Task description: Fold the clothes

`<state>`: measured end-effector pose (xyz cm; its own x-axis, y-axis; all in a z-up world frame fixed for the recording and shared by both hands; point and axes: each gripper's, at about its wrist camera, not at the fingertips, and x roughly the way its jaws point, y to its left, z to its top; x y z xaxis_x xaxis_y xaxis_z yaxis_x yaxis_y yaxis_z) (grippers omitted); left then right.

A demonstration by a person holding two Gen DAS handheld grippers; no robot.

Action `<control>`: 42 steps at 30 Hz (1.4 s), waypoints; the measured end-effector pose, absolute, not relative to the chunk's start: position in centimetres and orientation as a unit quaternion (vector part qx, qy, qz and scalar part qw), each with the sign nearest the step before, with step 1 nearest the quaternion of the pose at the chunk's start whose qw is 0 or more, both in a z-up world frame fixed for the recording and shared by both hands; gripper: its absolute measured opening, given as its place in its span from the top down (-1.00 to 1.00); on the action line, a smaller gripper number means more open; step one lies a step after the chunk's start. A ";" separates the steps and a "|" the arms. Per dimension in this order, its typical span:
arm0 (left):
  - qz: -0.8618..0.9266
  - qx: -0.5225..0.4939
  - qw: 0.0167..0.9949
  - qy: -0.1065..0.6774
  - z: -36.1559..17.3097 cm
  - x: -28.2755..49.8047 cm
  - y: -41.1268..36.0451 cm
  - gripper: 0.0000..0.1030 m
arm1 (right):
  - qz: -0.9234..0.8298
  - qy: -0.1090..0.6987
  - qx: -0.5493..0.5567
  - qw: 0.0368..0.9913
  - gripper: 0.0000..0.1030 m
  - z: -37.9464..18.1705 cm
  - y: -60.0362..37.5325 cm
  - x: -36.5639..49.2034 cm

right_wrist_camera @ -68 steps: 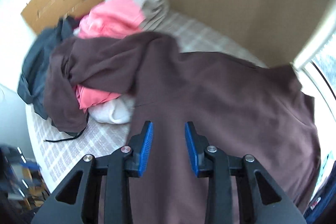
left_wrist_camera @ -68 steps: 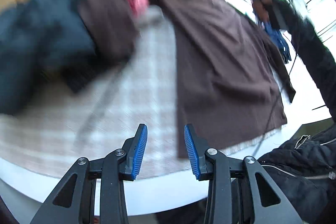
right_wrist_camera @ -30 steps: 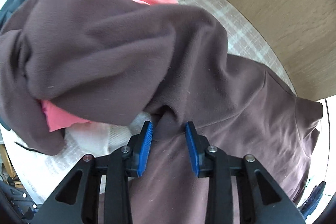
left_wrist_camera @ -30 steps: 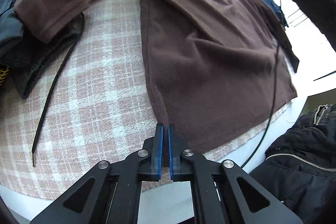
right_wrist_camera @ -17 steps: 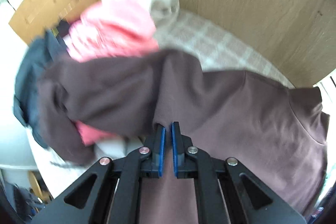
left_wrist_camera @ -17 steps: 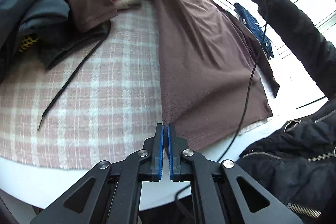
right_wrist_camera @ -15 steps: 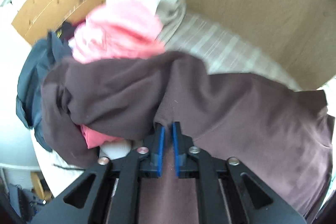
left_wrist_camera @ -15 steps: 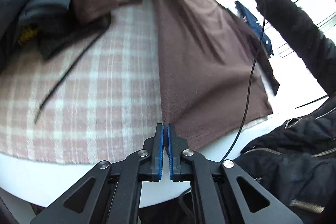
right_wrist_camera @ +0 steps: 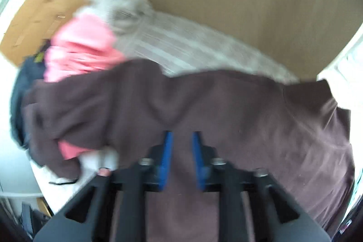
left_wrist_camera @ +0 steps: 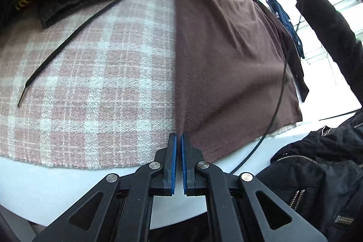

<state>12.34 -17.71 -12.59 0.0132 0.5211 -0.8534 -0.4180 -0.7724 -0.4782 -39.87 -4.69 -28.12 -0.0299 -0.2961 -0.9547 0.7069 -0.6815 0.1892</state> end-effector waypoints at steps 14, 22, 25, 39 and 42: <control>0.696 -0.637 0.331 -0.013 -12.4 12.1 -17.2 0.93 | -0.774 0.247 0.512 0.279 1.00 -29.1 -6.2 -44.5; 0.698 -0.633 0.335 -0.016 -12.8 12.2 -18.1 0.93 | -0.674 0.229 0.558 0.428 1.00 -28.0 -4.5 -33.8; 0.697 -0.632 0.338 -0.014 -12.7 12.3 -18.7 0.93 | -0.676 0.240 0.558 0.417 1.00 -29.4 -4.6 -33.8; 0.741 -0.600 0.287 0.085 -4.8 3.8 -23.2 0.90 | -0.798 0.081 0.541 0.254 0.92 -19.5 22.0 -40.1; 0.747 -0.556 0.338 0.140 -3.1 -2.9 -17.2 0.89 | -0.796 0.064 0.559 0.224 0.92 -22.2 25.1 -42.2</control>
